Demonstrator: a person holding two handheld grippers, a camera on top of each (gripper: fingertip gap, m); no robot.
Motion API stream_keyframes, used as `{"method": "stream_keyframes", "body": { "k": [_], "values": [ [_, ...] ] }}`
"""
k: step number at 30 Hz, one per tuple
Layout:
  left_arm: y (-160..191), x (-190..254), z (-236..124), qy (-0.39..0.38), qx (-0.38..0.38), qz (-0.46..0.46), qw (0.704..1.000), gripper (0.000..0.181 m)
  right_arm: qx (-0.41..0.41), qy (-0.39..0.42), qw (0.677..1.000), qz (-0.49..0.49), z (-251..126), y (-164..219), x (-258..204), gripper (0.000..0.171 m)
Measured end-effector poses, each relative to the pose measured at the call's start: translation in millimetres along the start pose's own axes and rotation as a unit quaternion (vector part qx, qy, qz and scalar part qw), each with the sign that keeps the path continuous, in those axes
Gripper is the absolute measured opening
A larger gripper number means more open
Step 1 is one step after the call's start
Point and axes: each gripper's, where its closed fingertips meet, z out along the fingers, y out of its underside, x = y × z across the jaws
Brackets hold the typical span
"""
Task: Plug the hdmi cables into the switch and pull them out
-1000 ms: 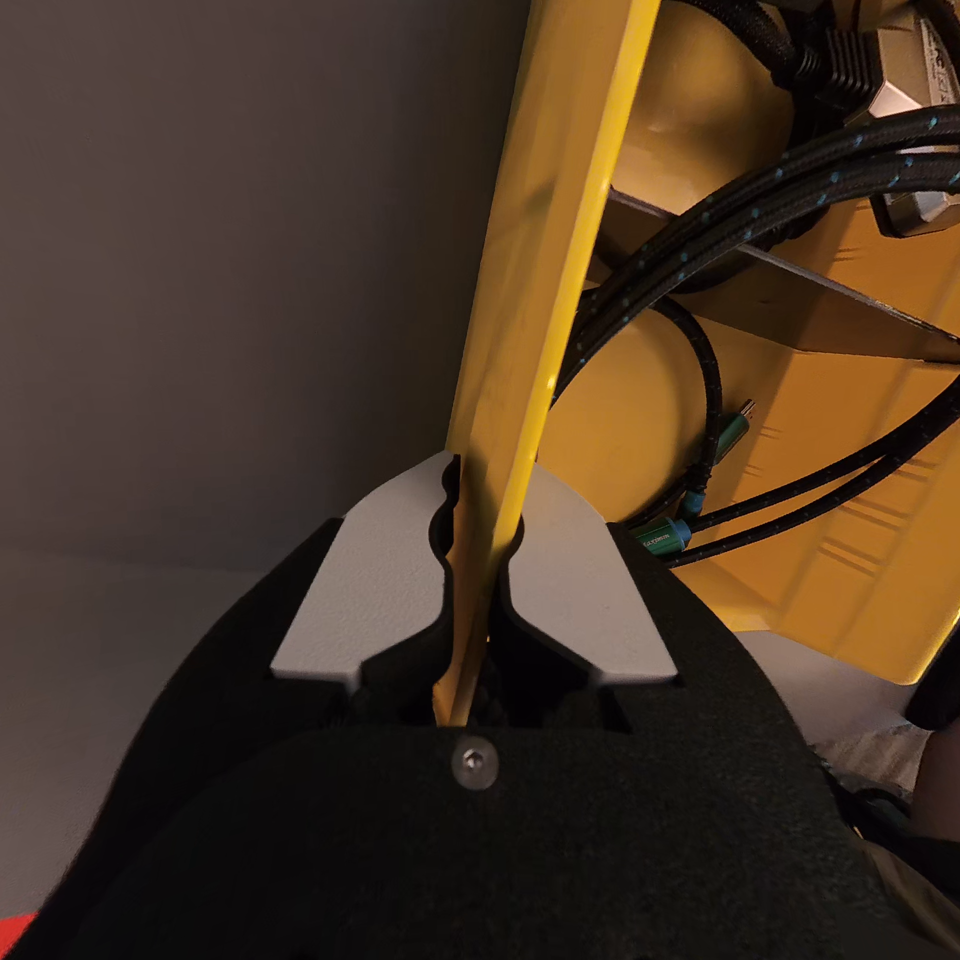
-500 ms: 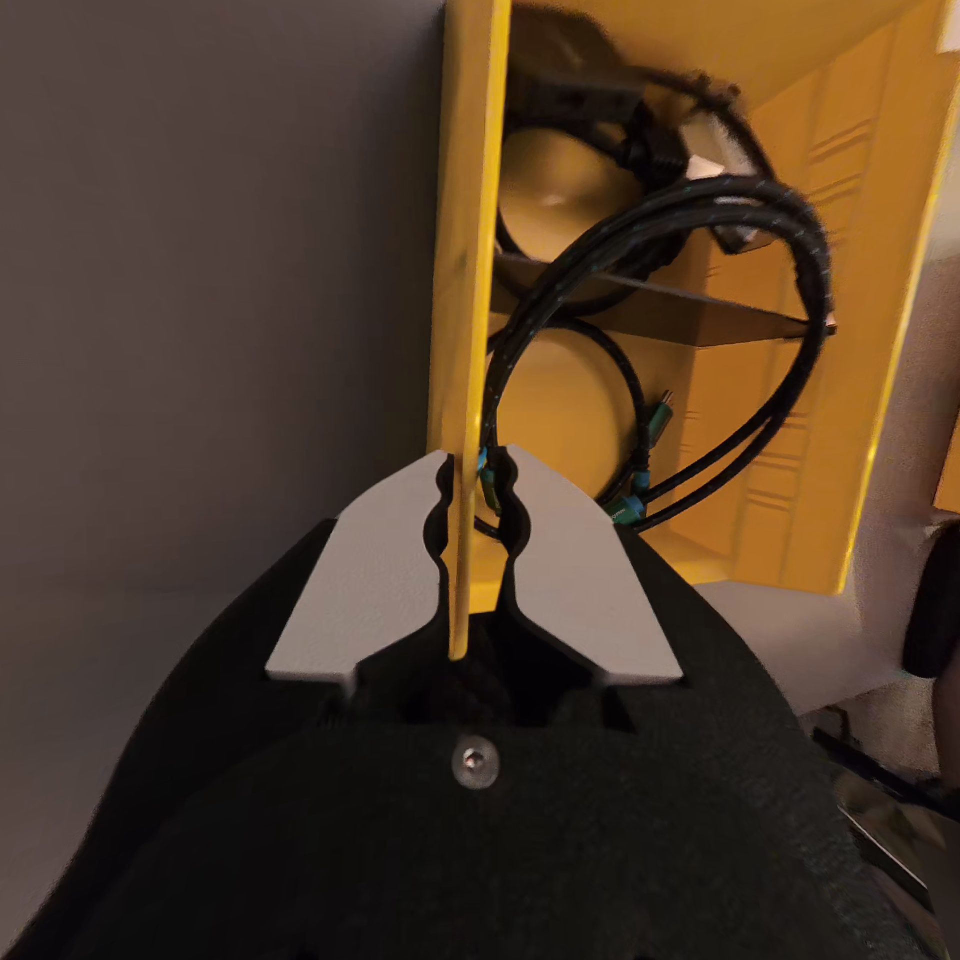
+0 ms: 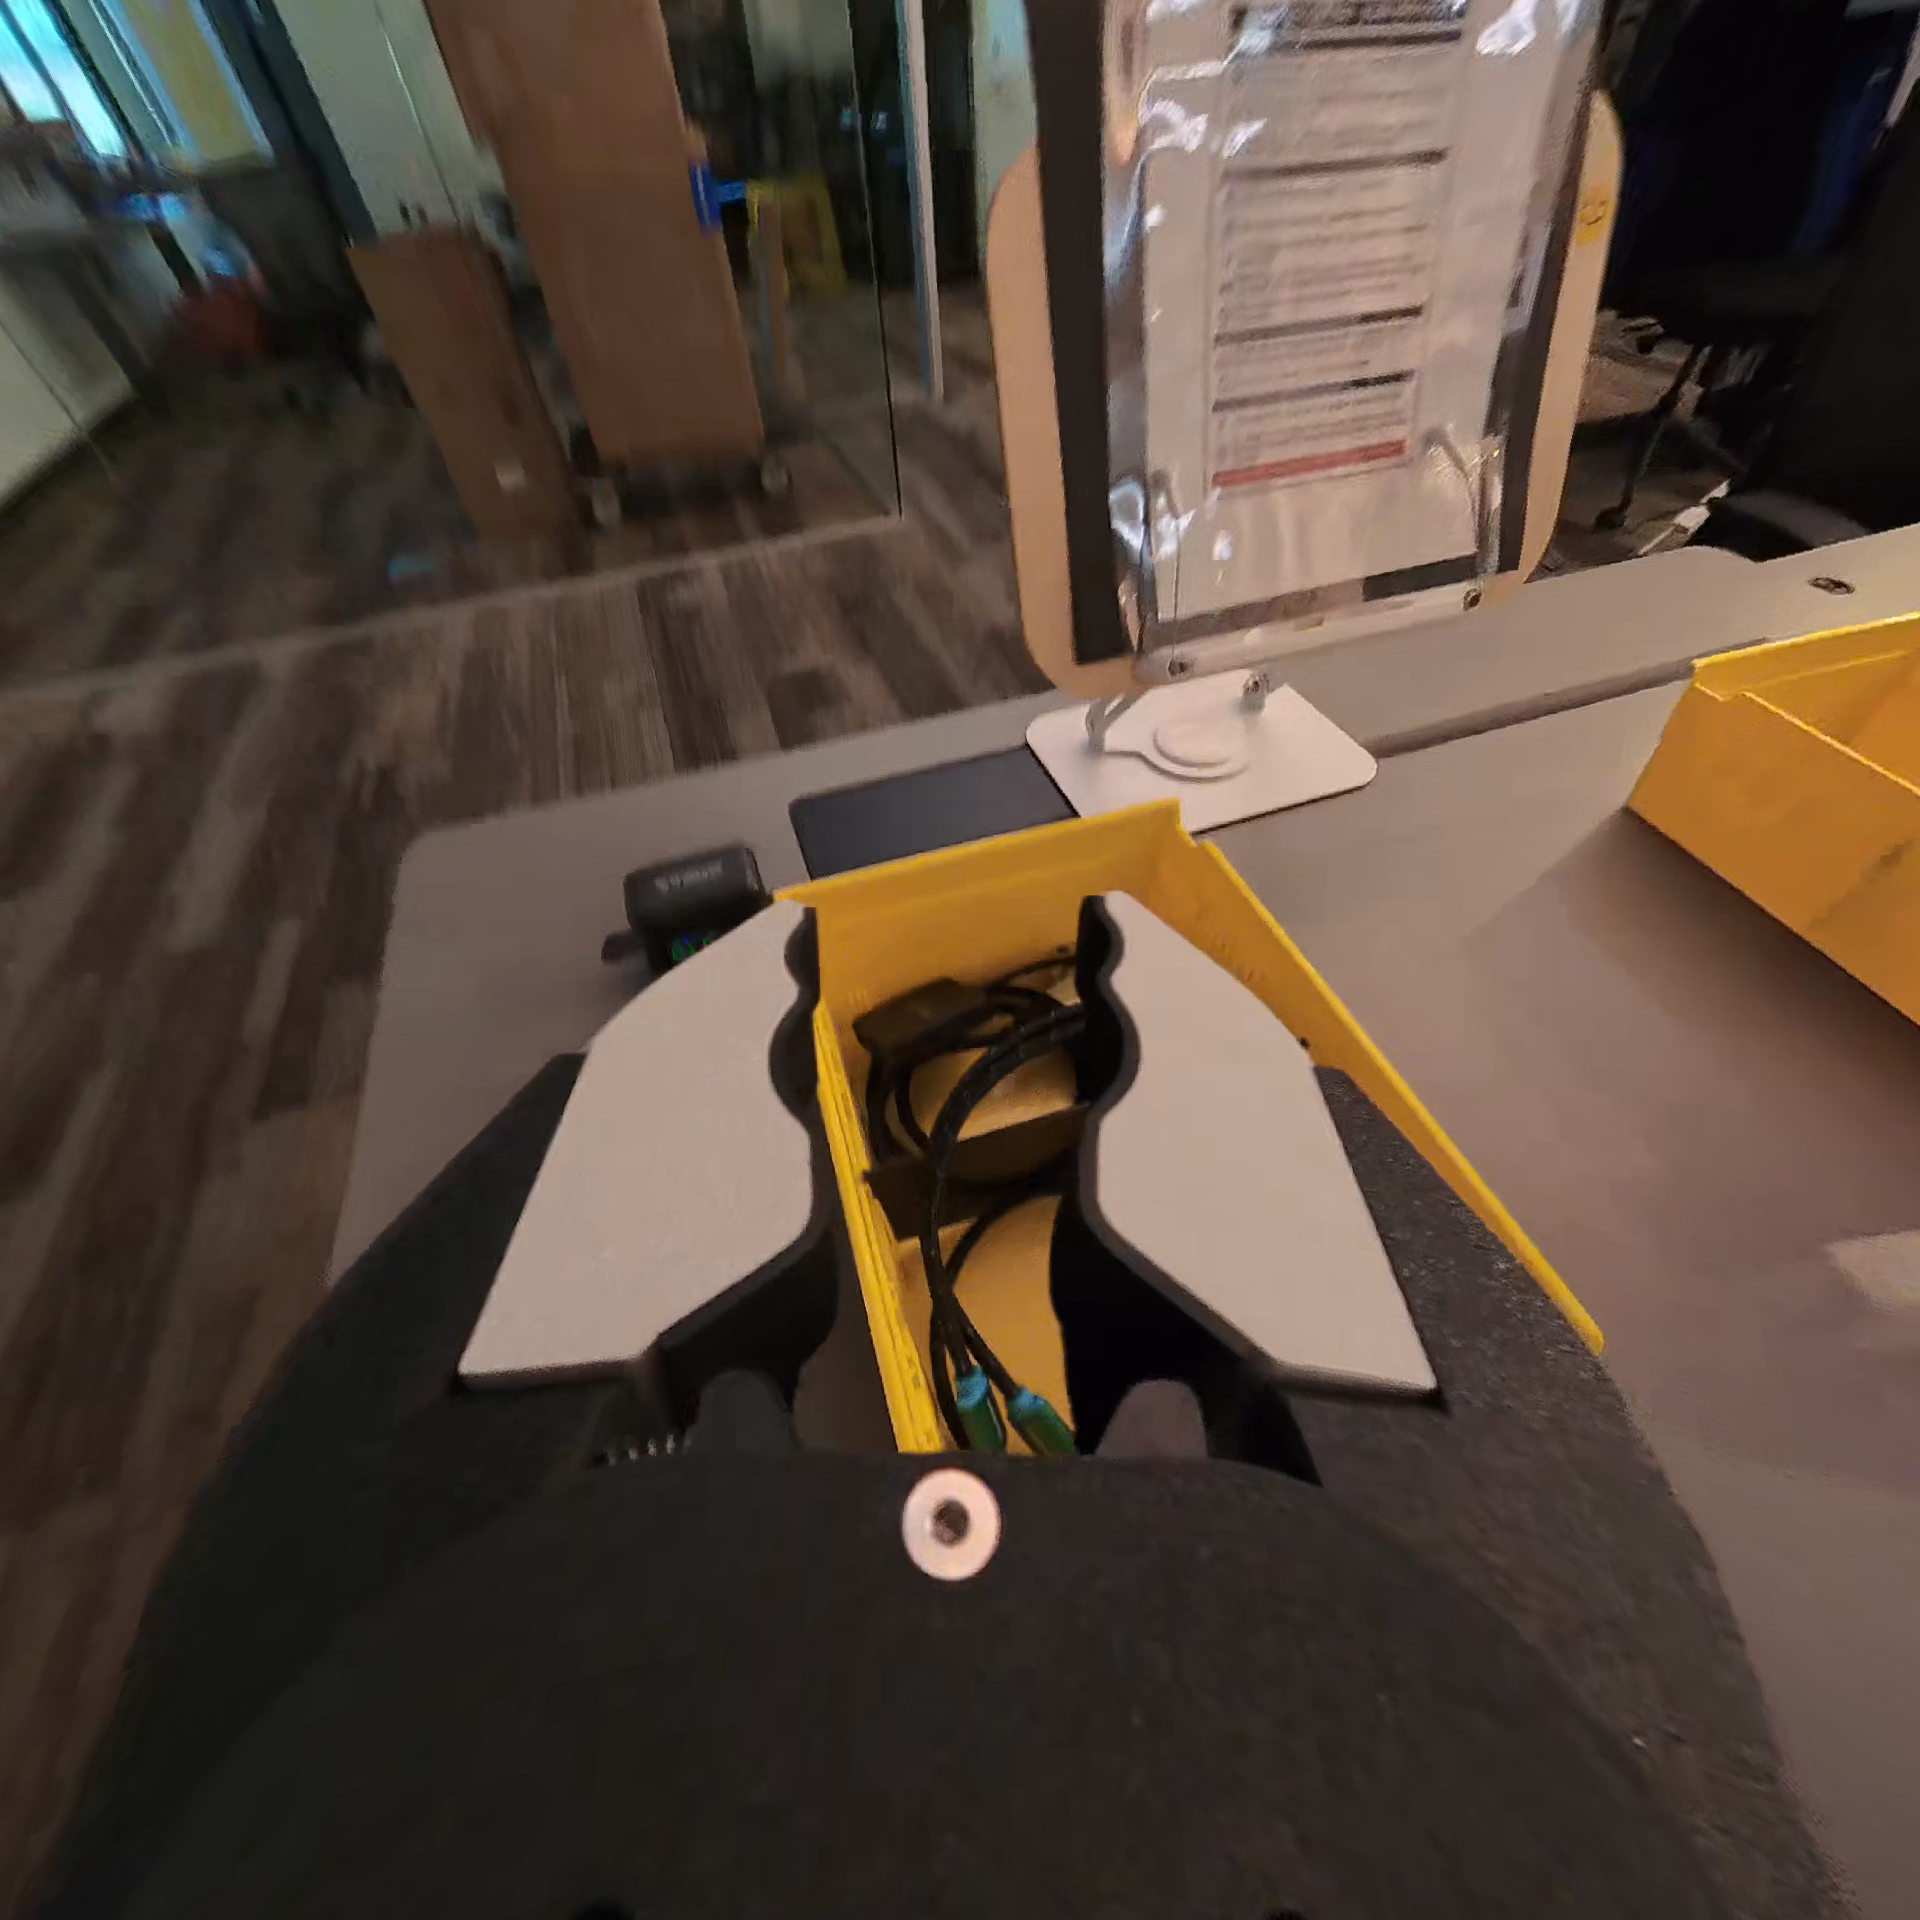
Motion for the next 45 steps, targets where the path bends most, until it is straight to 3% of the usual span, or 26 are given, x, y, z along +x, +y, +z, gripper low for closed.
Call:
{"method": "stream_keyframes", "body": {
  "k": [2,4,8,16,20,28,33,36,45],
  "values": [
    [-7.4,6.4,-1.1,-0.011,0.033,0.033,0.999,0.058,0.094,0.006,0.994,-0.059,-14.9,-22.9,-16.9,0.049],
    [-9.2,10.9,1.7,-0.028,0.063,0.067,0.995,0.060,0.184,0.019,0.976,-0.118,-30.4,-45.8,-32.5,0.045],
    [5.5,14.0,24.9,-0.049,0.043,0.144,0.987,0.058,0.223,-0.027,0.969,-0.105,-34.7,-58.5,-58.1,0.041],
    [59.3,3.9,93.9,-0.007,-0.128,0.295,0.947,0.037,0.240,-0.110,0.959,-0.100,-27.8,-61.0,-93.8,0.039],
    [84.5,-5.7,114.5,0.005,-0.202,0.322,0.925,0.030,0.252,-0.104,0.952,-0.138,-29.6,-64.6,-105.5,0.031],
    [106.8,-4.9,134.9,0.067,-0.280,0.357,0.889,0.019,0.219,-0.083,0.958,-0.169,-14.9,-57.0,-105.0,0.030],
    [114.2,-12.6,151.4,0.086,-0.330,0.421,0.840,0.020,0.229,-0.099,0.958,-0.140,-18.9,-58.4,-97.6,0.030],
    [119.2,-22.2,163.8,0.079,-0.376,0.449,0.806,0.034,0.235,-0.109,0.957,-0.130,-21.2,-60.0,-96.0,0.030],
    [156.9,-5.7,180.9,0.164,-0.426,0.509,0.730,0.032,0.202,-0.098,0.964,-0.141,-4.7,-49.0,-91.4,0.030]
  ]
}}
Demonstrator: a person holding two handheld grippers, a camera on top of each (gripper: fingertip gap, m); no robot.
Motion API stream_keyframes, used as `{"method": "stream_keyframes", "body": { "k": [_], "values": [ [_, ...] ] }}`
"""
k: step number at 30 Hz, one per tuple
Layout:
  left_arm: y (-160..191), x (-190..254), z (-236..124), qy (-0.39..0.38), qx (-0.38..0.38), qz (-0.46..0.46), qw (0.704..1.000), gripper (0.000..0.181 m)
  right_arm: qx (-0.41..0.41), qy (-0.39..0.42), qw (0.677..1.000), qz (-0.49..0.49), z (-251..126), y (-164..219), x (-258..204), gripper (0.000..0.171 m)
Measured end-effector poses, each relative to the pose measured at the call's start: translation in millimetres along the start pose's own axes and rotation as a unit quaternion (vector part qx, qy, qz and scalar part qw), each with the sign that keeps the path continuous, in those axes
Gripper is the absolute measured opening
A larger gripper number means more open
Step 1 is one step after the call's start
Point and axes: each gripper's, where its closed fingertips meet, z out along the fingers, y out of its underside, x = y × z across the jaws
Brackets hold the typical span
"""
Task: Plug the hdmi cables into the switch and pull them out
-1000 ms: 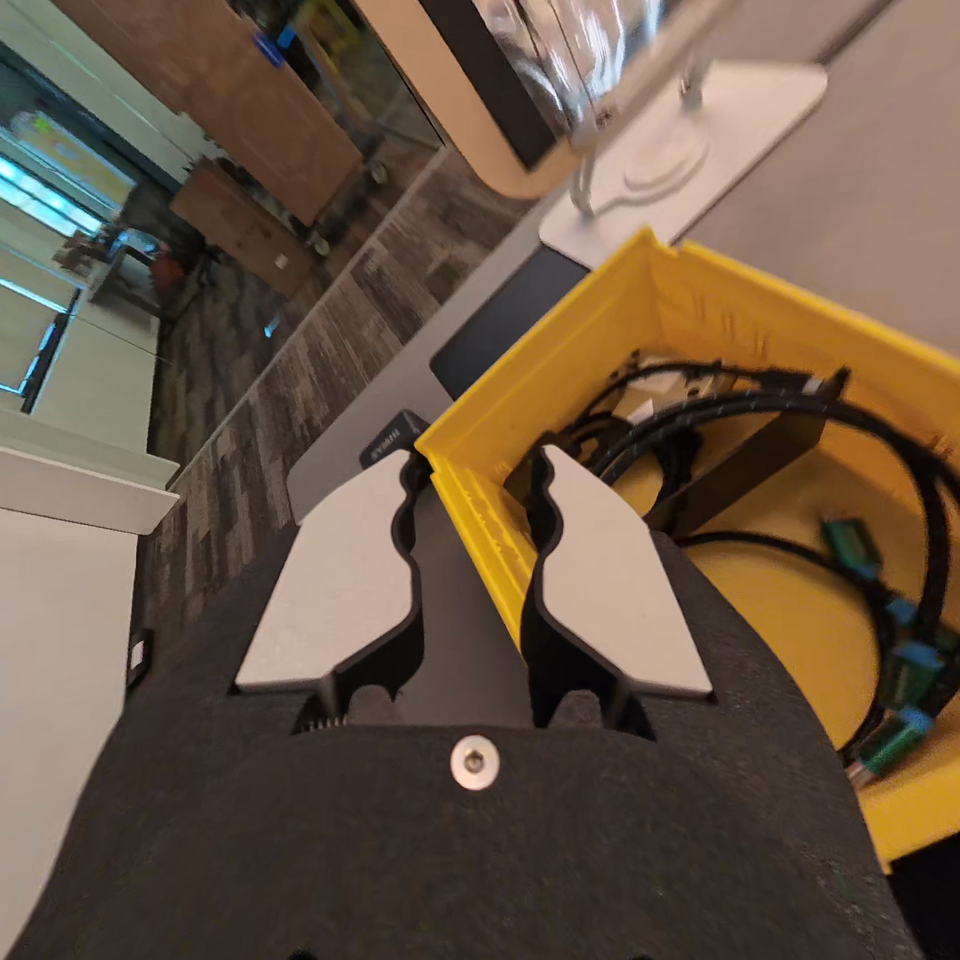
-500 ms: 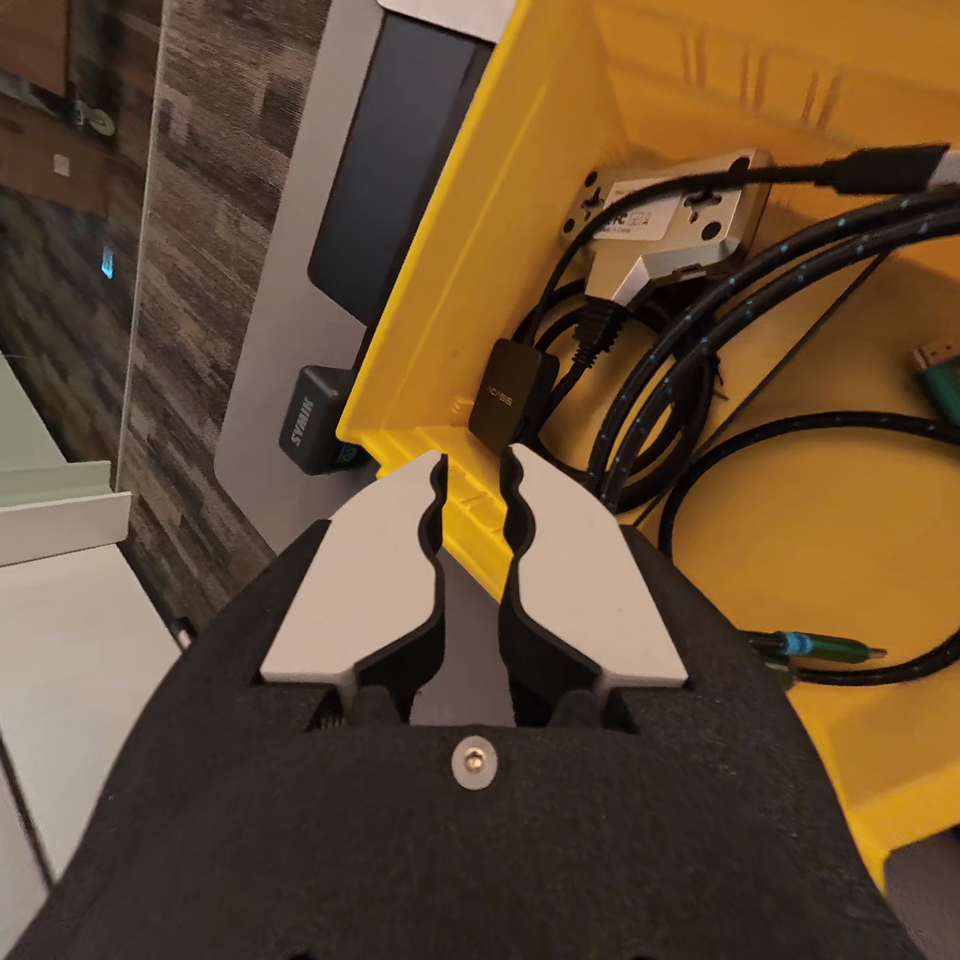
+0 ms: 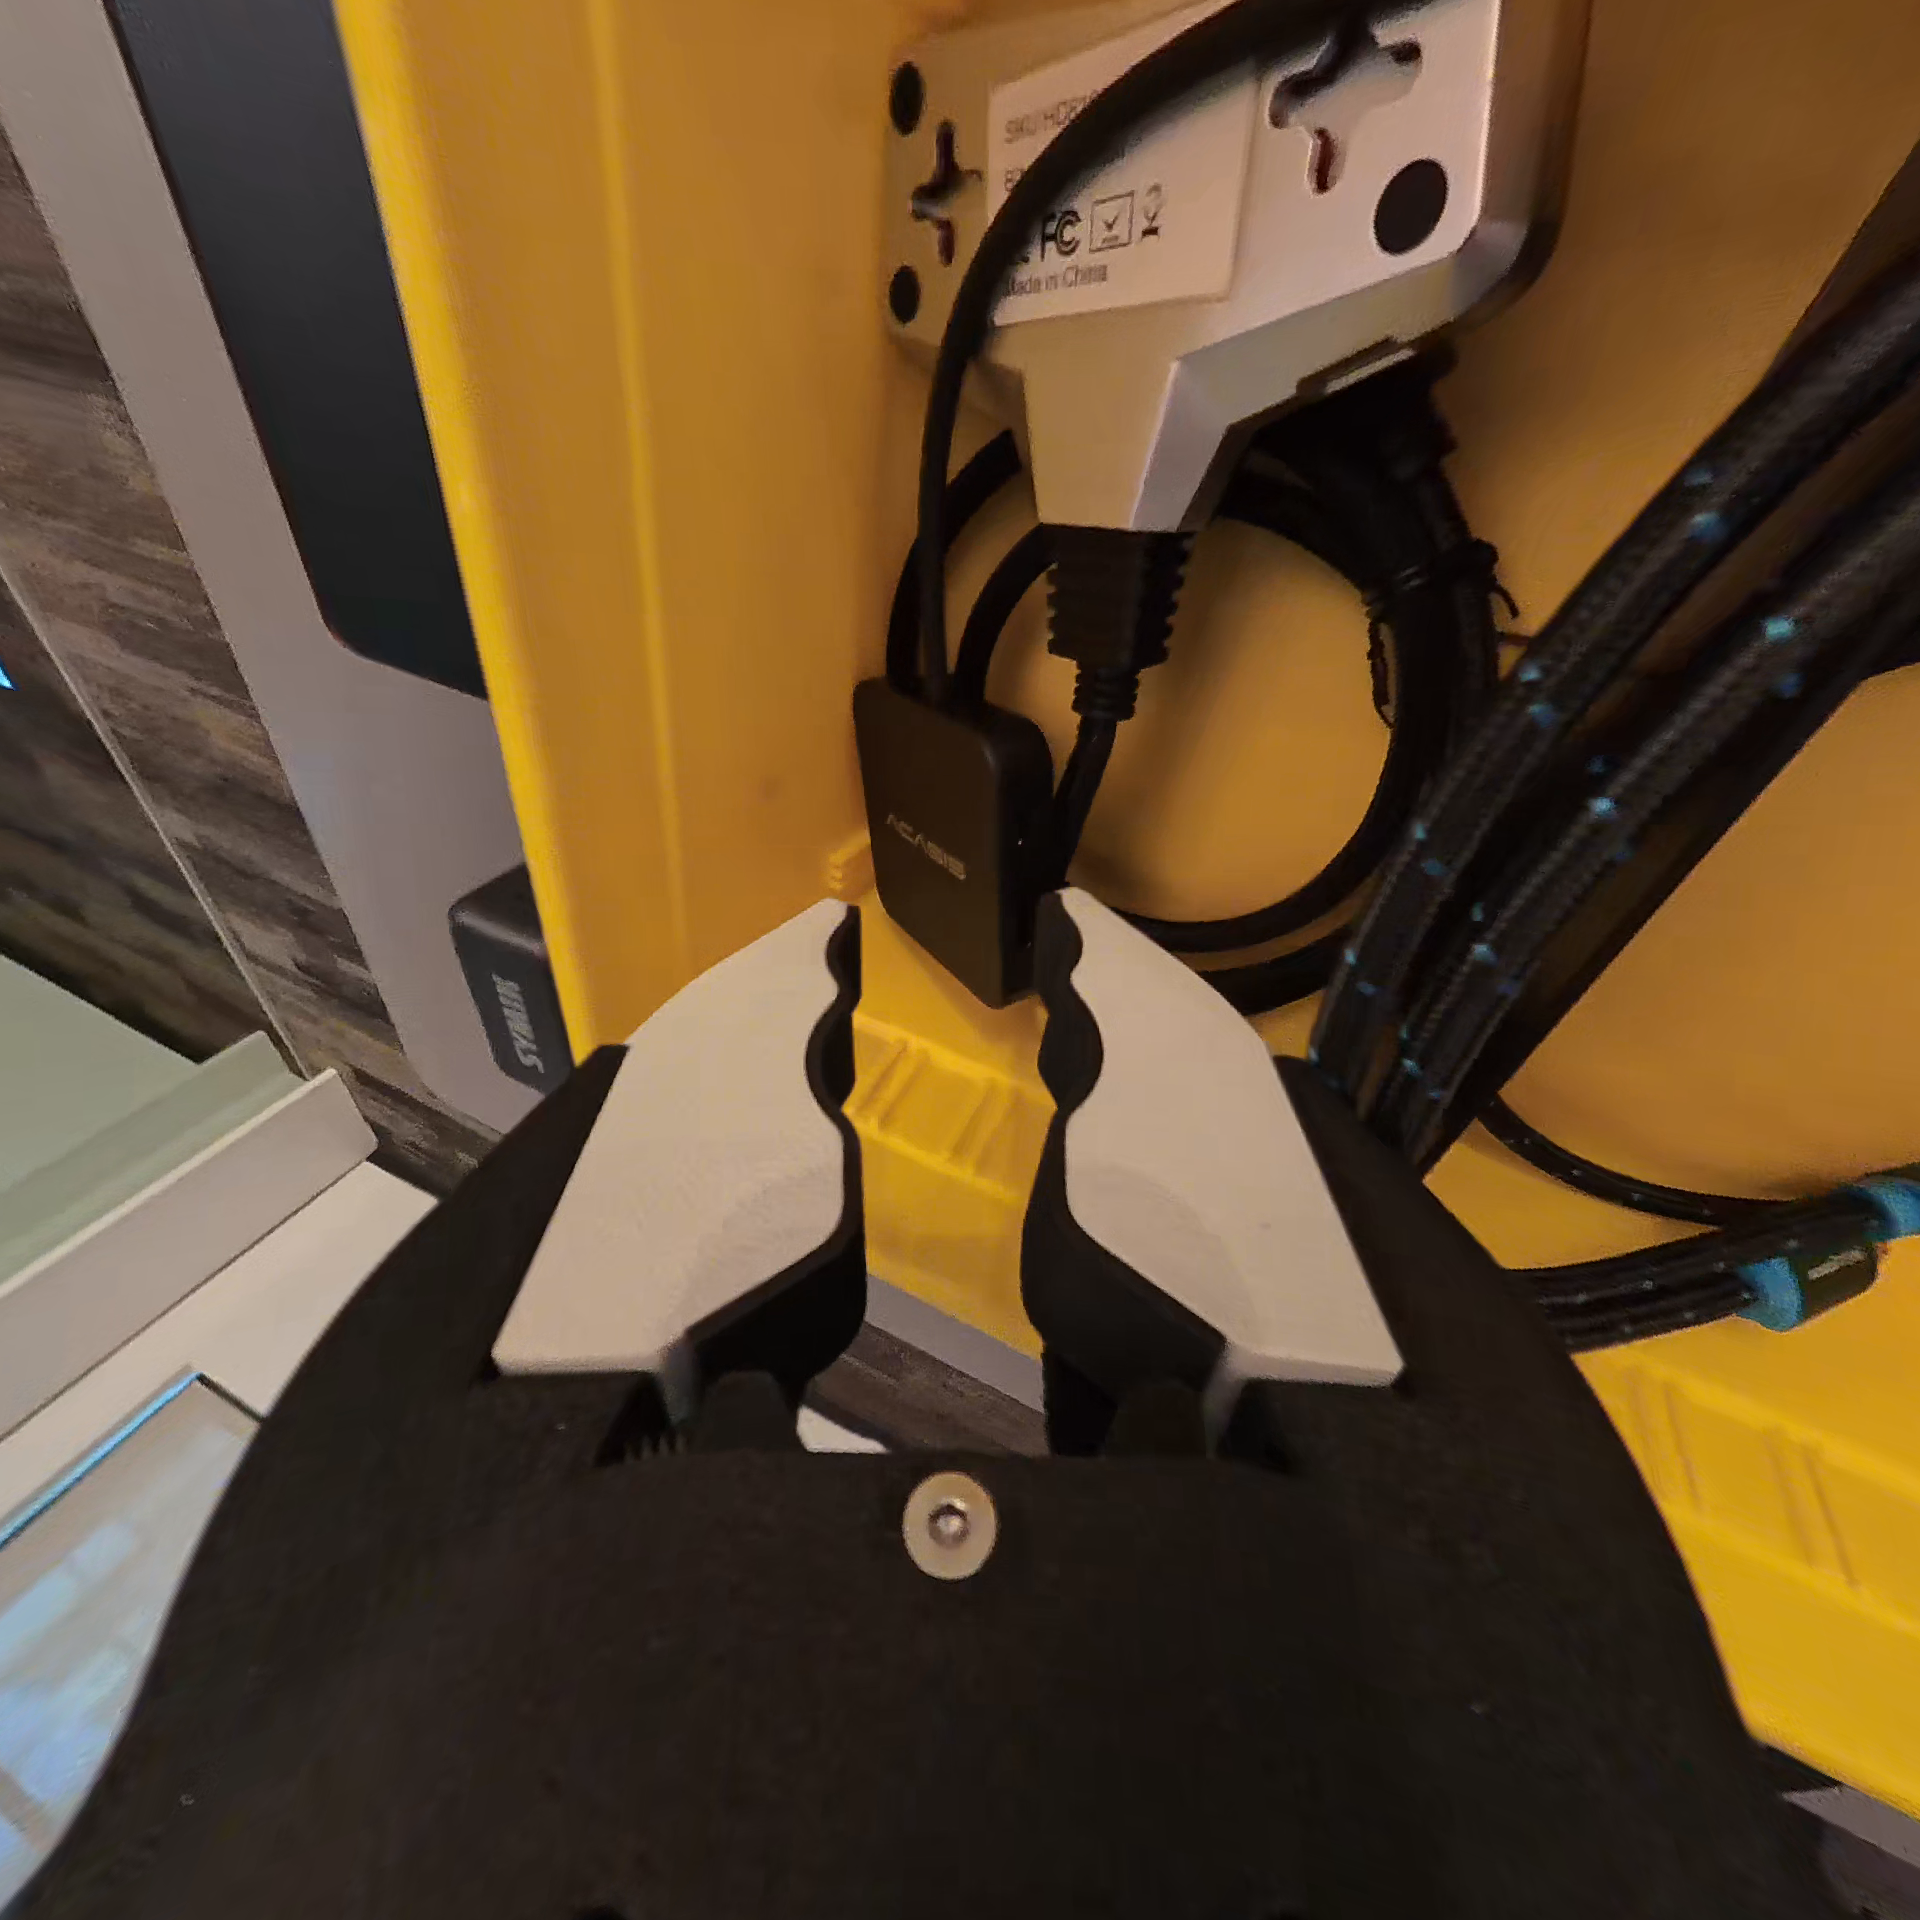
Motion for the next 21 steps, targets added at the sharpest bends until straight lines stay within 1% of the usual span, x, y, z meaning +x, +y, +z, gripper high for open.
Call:
{"method": "stream_keyframes", "body": {
  "k": [5,10,12,16,21],
  "values": [
    [0.4,4.2,8.0,0.037,-0.005,0.000,0.999,0.036,-0.013,-0.003,1.000,-0.010,5.4,5.0,-4.2,0.030],
    [8.0,4.6,20.9,0.053,-0.040,0.010,0.998,0.042,-0.028,-0.006,0.999,-0.017,10.9,12.0,-6.8,0.030],
    [9.0,6.4,24.3,0.062,-0.045,0.006,0.997,0.042,-0.032,-0.006,0.999,-0.020,12.6,14.1,-7.7,0.030],
    [14.2,2.0,27.5,0.043,-0.059,0.026,0.997,0.042,-0.040,-0.004,0.999,-0.025,15.0,17.2,-8.1,0.030],
    [13.0,-0.6,25.3,0.031,-0.055,0.037,0.997,0.041,-0.044,-0.005,0.999,-0.032,16.3,17.2,-10.4,0.030]
  ]
}}
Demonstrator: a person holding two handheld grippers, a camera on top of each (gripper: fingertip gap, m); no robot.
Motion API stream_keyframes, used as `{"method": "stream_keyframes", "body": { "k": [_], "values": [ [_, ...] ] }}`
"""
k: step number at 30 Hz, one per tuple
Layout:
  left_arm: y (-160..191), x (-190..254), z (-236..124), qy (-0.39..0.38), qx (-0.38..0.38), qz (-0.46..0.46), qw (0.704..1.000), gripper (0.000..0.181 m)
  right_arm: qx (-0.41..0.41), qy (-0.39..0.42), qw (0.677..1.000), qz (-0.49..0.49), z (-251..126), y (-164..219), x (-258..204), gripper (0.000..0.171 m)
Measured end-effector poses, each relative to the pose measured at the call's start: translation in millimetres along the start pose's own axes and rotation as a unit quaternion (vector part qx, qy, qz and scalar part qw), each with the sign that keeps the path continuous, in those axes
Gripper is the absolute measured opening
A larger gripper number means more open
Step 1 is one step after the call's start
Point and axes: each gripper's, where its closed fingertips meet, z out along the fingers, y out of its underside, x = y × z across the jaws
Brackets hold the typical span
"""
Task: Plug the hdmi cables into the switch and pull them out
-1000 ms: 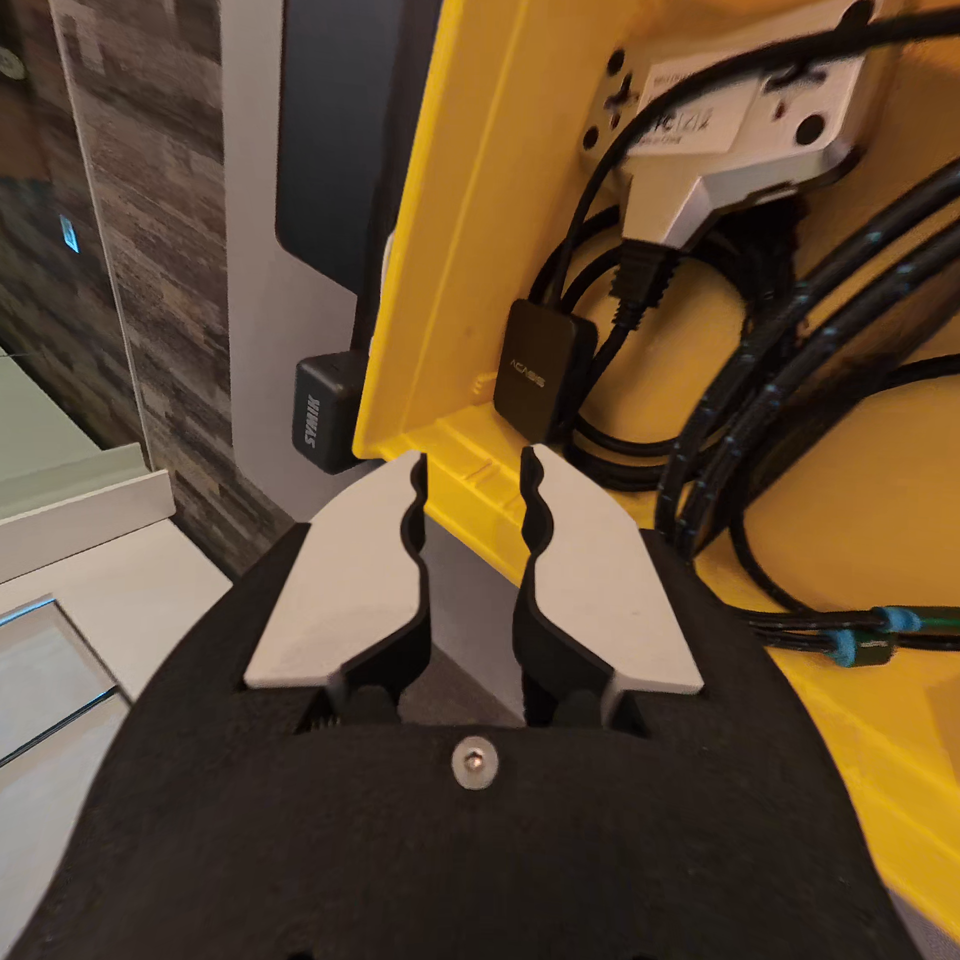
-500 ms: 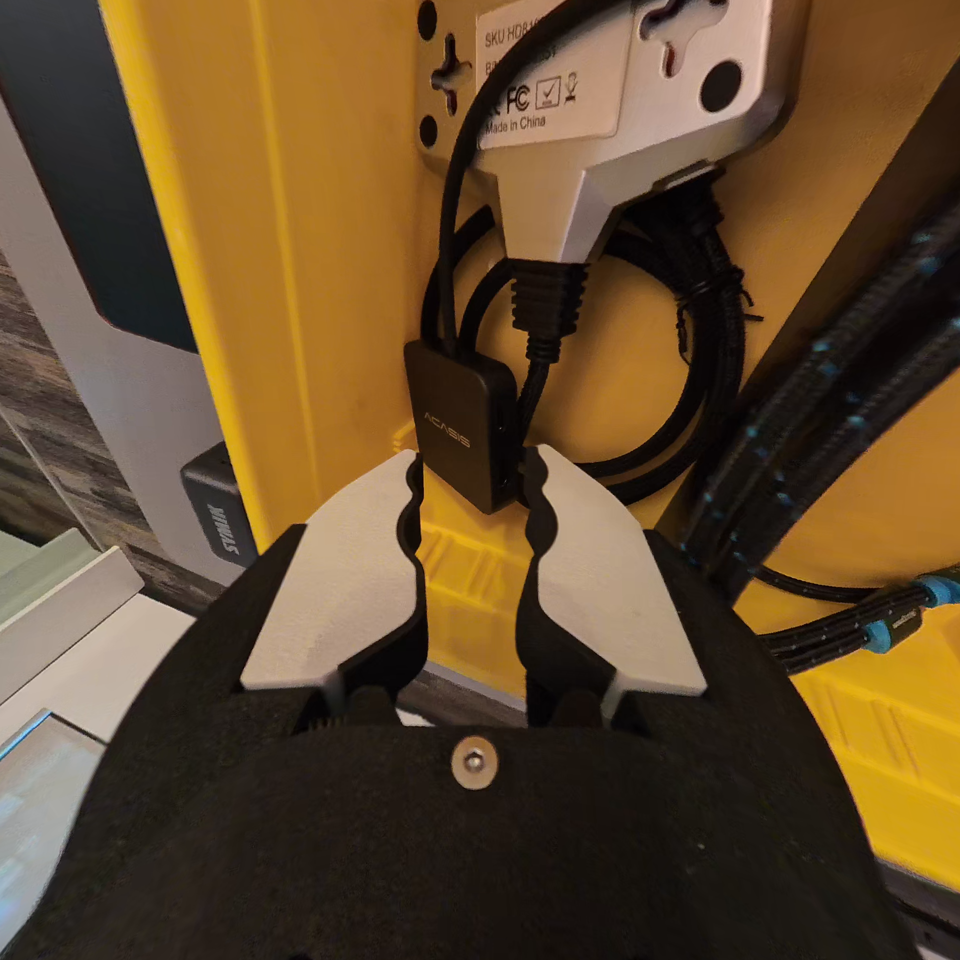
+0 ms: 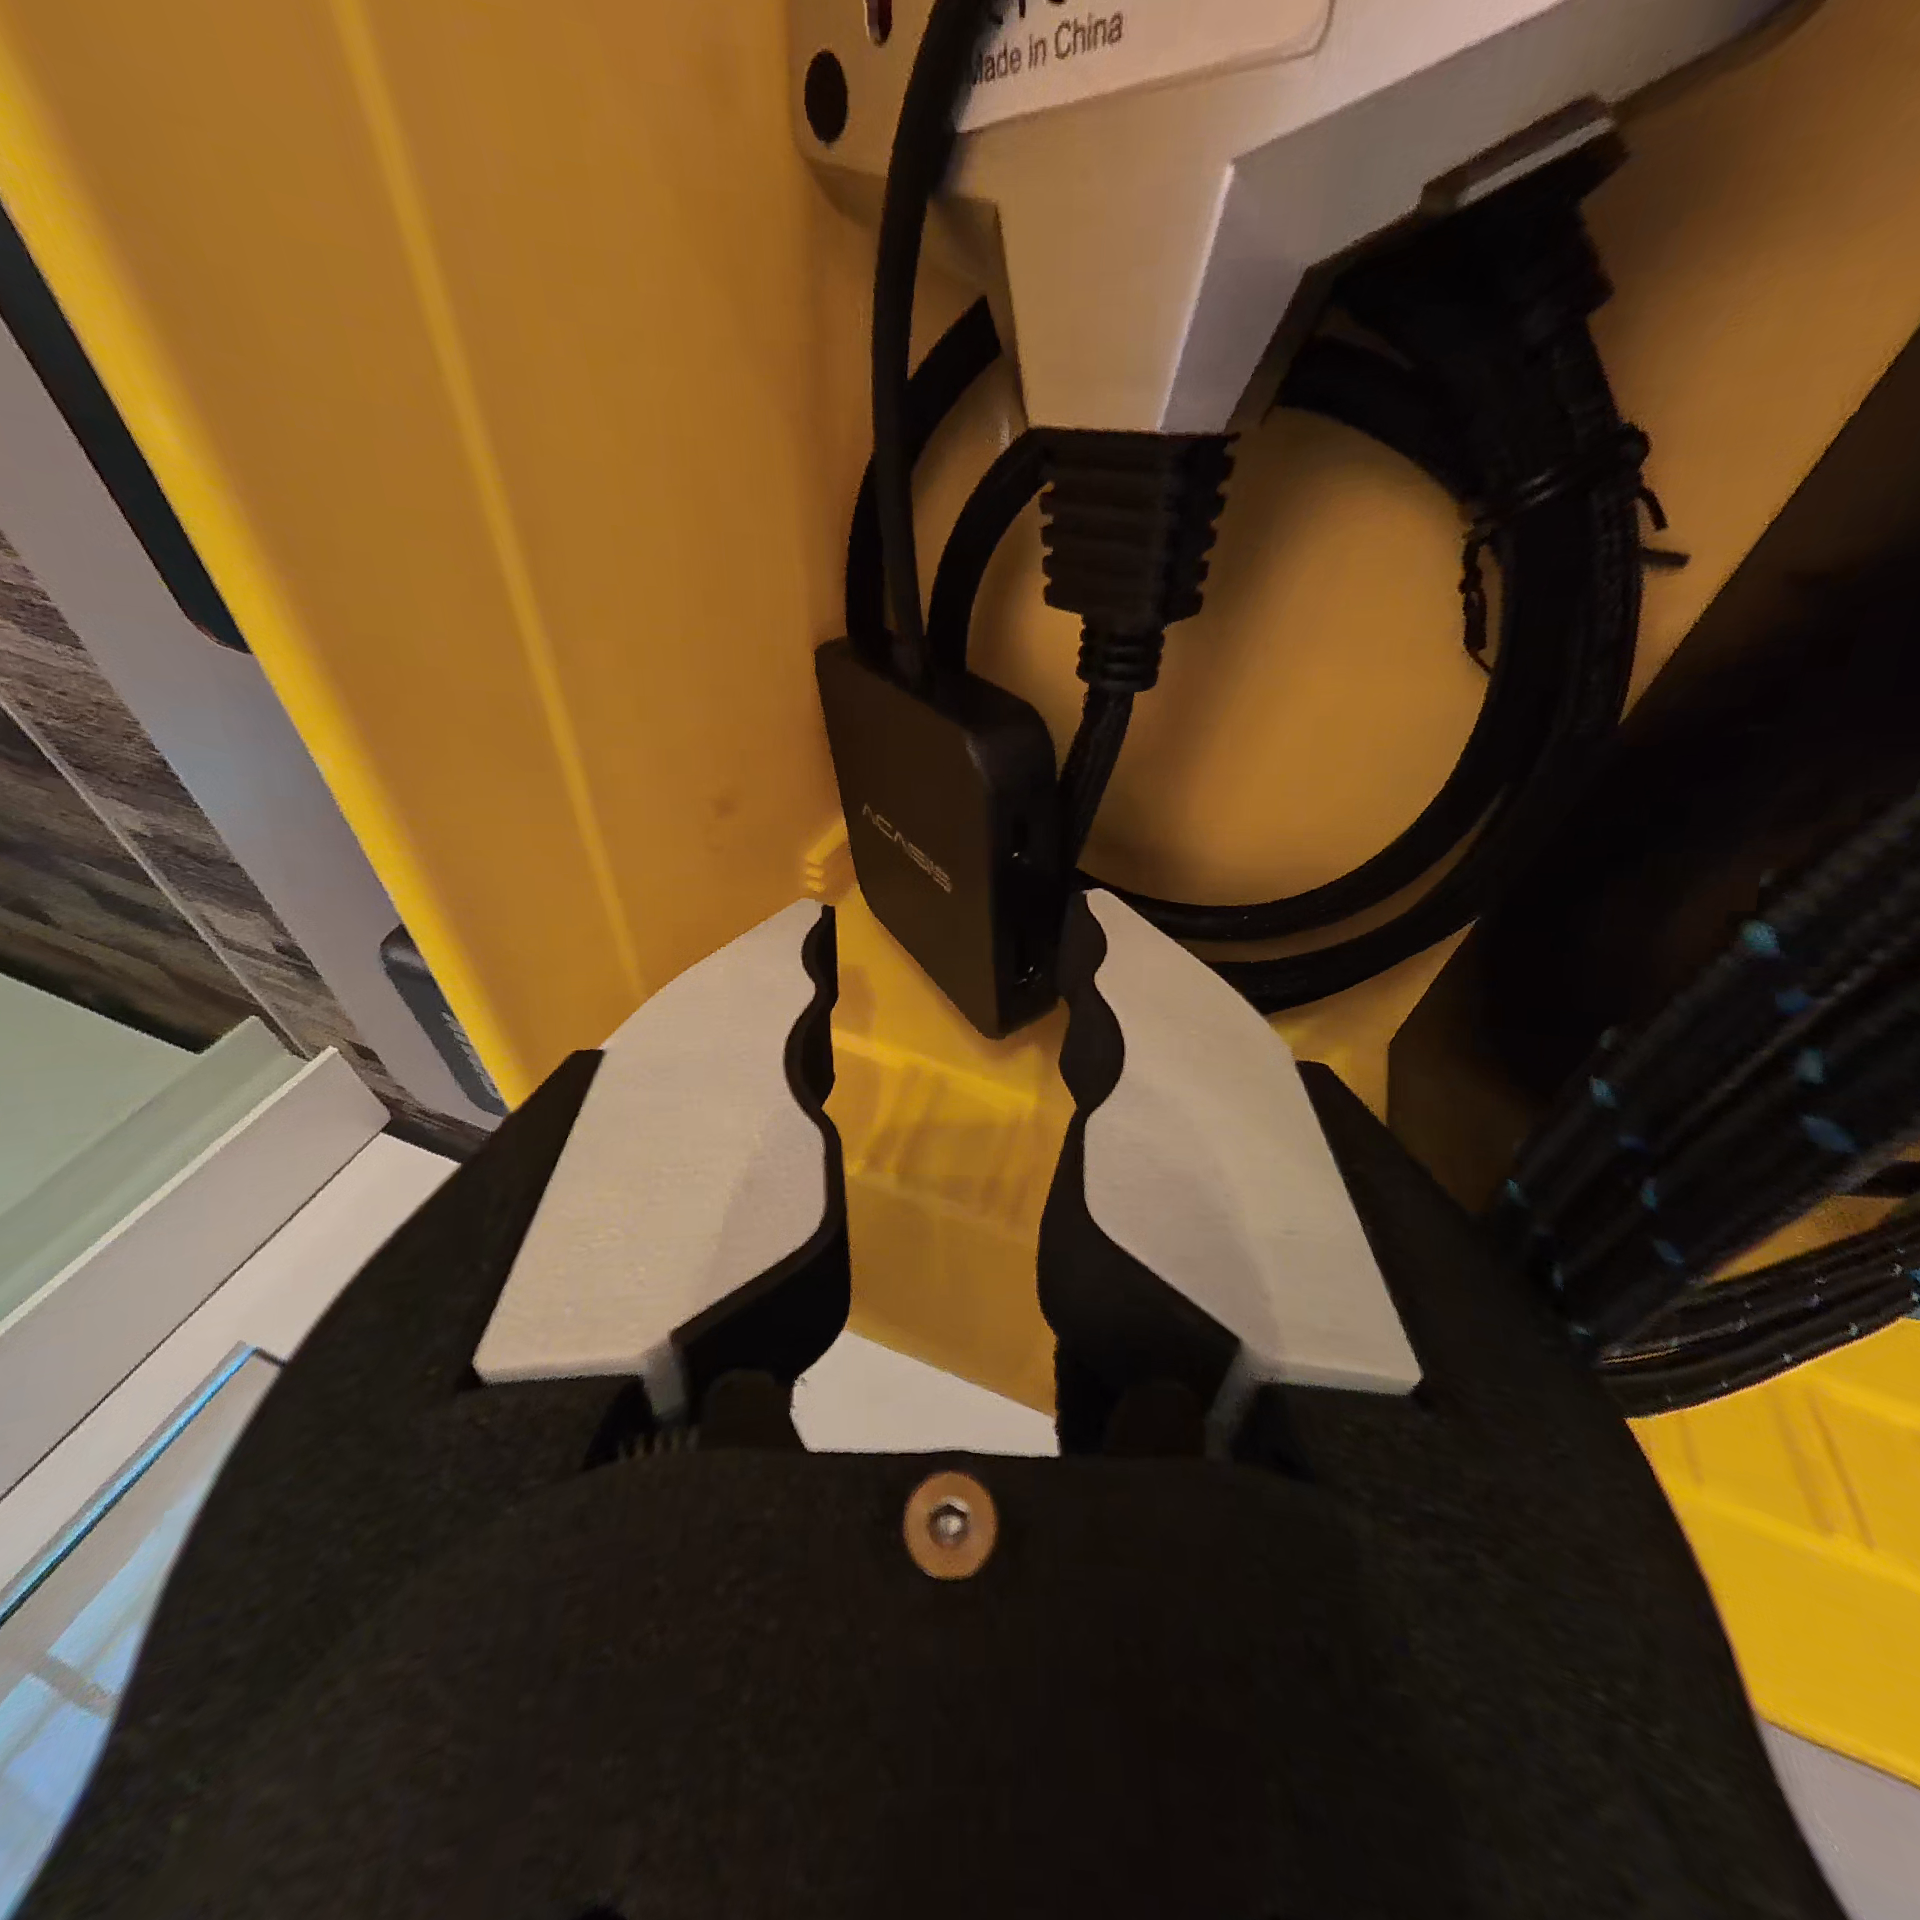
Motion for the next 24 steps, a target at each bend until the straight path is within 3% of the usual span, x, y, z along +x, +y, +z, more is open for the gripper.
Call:
{"method": "stream_keyframes", "body": {
  "k": [16,24],
  "values": [
    [3.3,-11.5,-12.6,-0.038,0.011,-0.003,0.999,0.014,0.002,0.007,1.000,-0.026,-3.3,-8.1,-4.1,0.028],
    [5.9,-10.3,5.7,-0.028,-0.015,-0.008,0.999,0.018,0.008,0.012,1.000,-0.023,-6.0,-9.8,-0.1,0.028]
  ]
}}
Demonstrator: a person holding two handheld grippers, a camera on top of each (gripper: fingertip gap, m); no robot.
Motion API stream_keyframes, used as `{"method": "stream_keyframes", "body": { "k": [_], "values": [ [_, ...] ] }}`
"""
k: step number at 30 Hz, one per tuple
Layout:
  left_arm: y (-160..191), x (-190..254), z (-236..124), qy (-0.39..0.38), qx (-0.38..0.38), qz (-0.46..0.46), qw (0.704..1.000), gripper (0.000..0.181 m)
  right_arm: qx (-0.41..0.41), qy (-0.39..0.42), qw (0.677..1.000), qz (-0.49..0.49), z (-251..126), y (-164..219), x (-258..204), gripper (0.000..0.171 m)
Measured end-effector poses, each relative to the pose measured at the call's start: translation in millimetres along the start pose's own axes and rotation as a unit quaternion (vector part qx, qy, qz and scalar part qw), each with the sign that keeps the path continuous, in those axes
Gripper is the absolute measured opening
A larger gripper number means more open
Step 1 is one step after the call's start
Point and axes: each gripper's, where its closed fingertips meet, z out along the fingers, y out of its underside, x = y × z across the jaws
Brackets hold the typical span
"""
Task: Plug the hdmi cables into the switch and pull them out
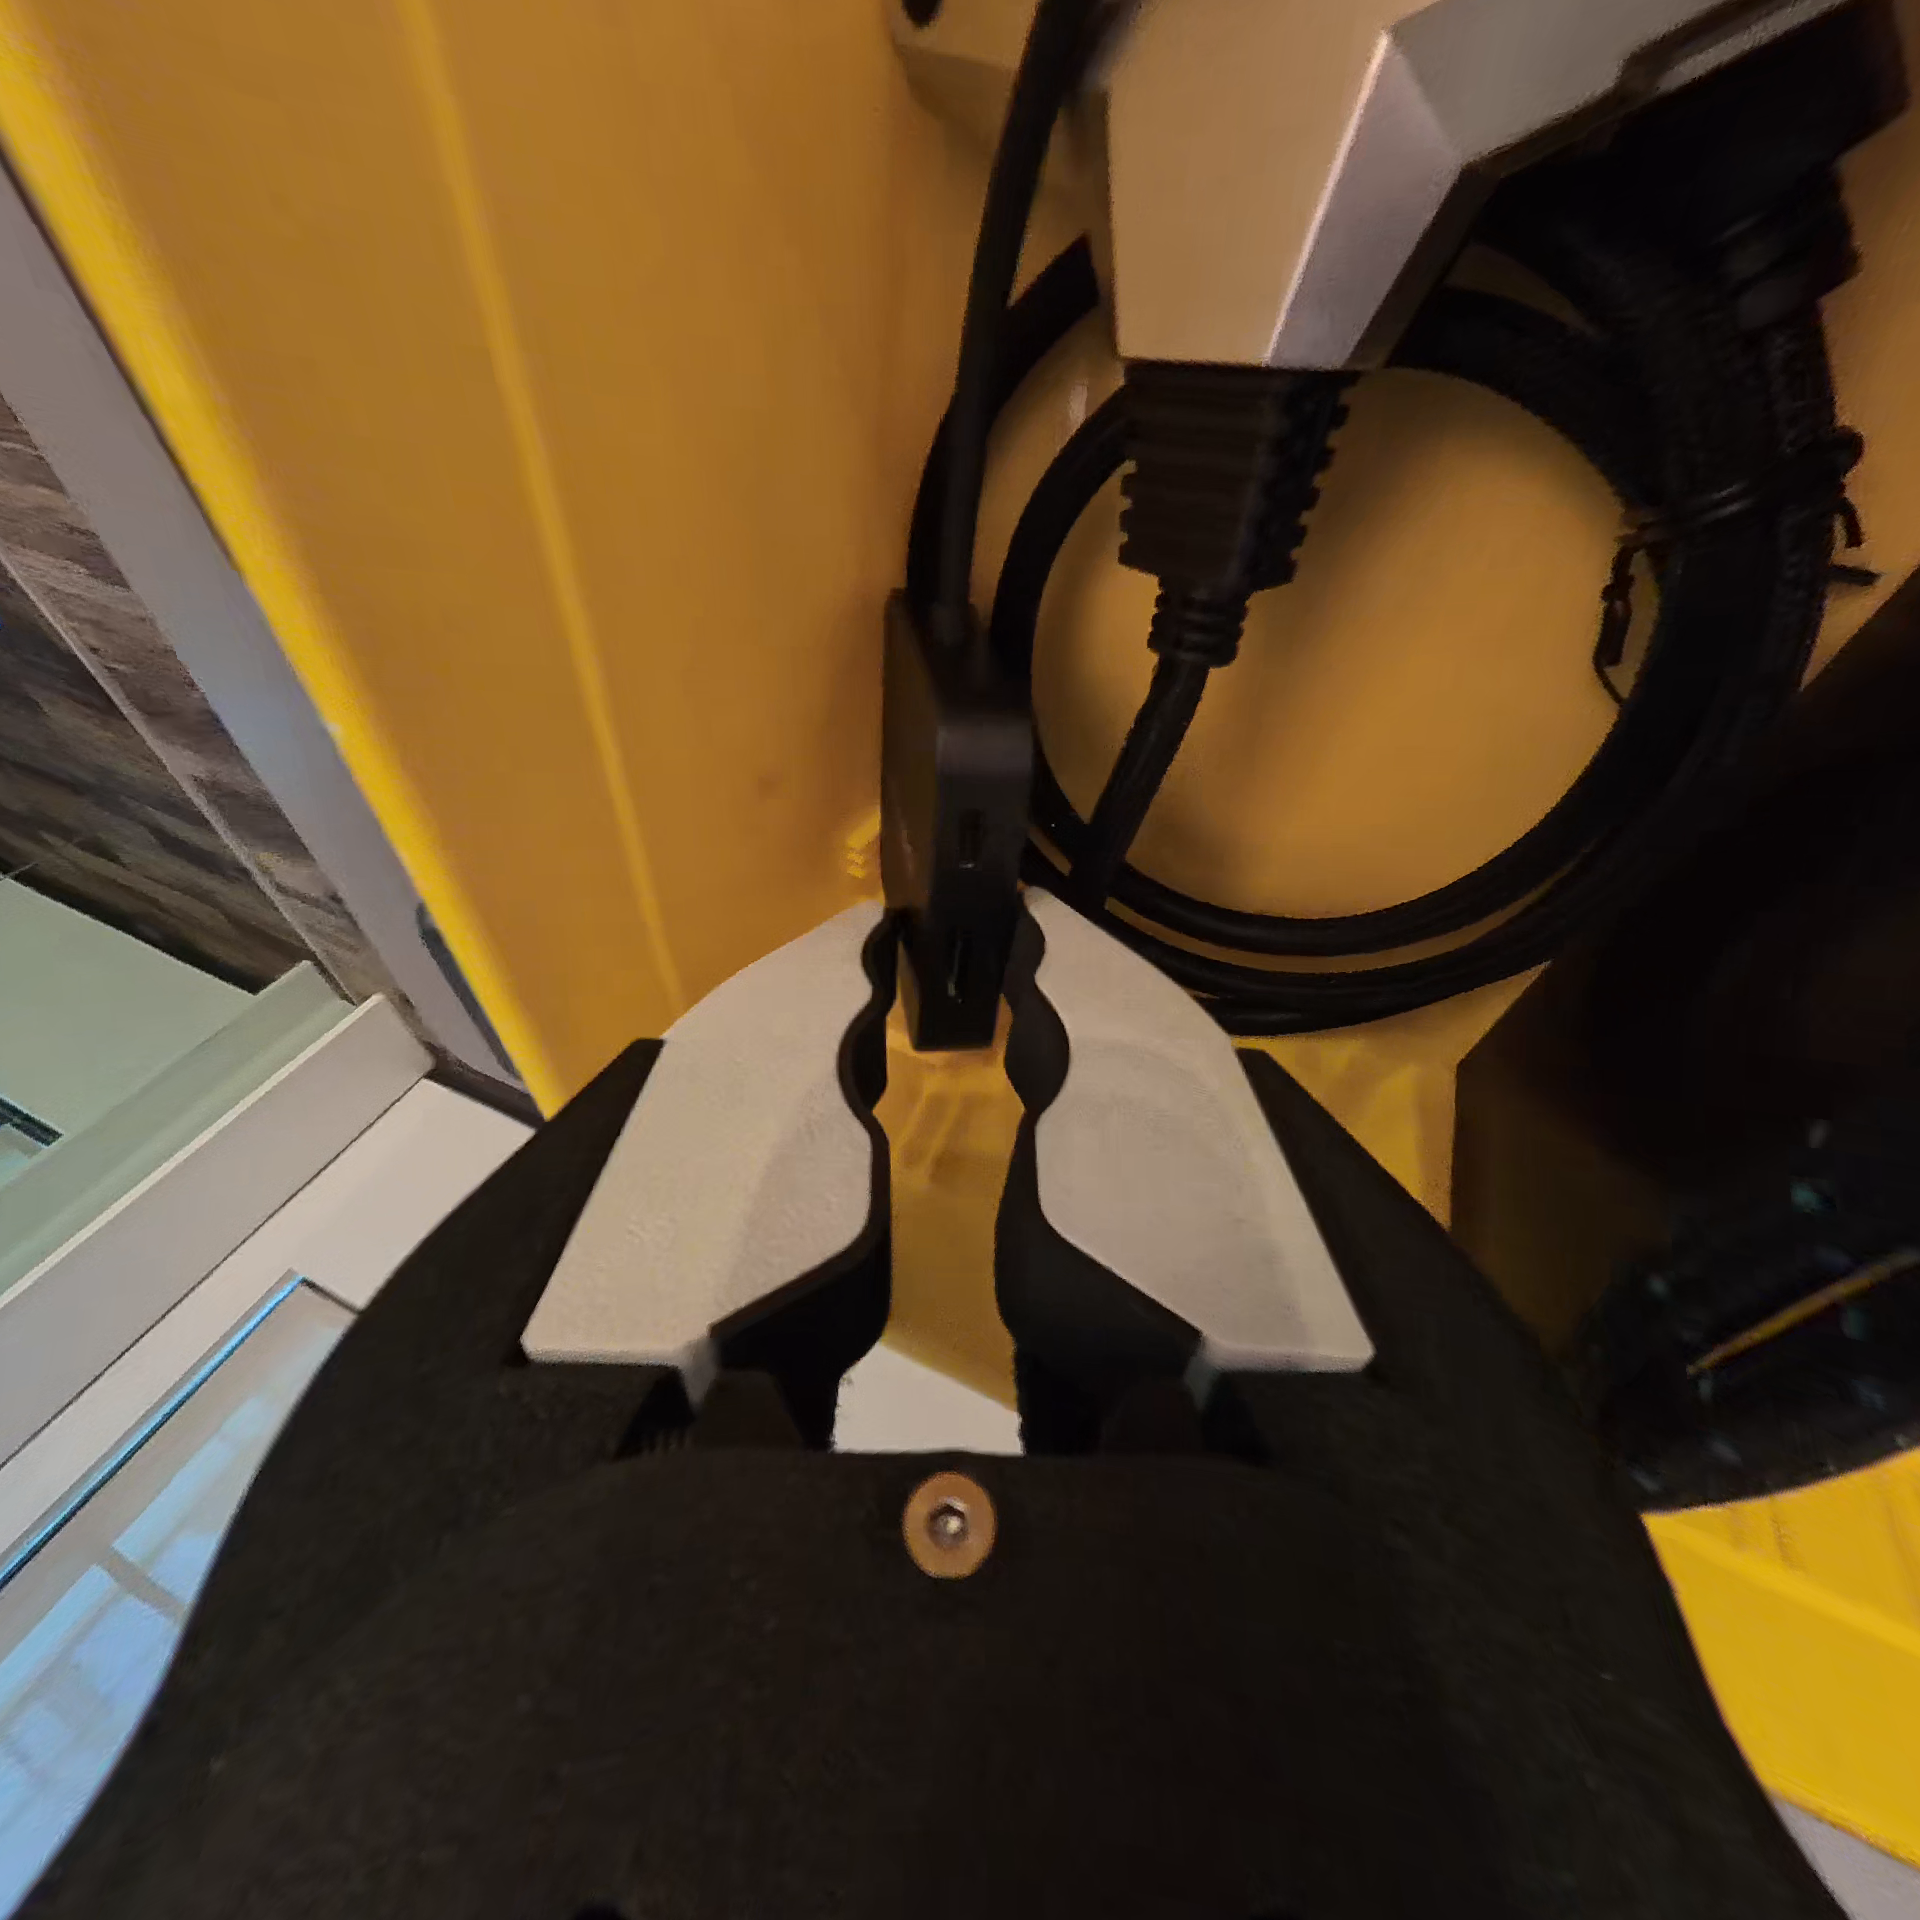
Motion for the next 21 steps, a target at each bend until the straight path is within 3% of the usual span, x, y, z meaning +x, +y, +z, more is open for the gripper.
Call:
{"method": "stream_keyframes", "body": {
  "k": [5,12,17,21],
  "values": [
    [-5.5,-8.6,-4.2,-0.039,0.005,0.008,0.999,0.014,0.004,-0.003,1.000,0.005,-0.9,-0.7,1.0,0.027],
    [2.3,-22.0,-47.3,-0.095,-0.009,0.020,0.995,0.014,0.008,-0.002,1.000,0.005,-2.9,-2.8,2.6,0.026],
    [-1.4,-35.6,-106.3,-0.174,-0.001,0.015,0.985,0.013,0.019,0.002,1.000,0.005,-8.9,-9.5,5.3,0.026],
    [-50.5,-33.1,-175.3,-0.260,0.070,-0.010,0.963,0.014,0.036,0.003,0.999,0.008,-15.7,-18.5,6.4,0.026]
  ]
}}
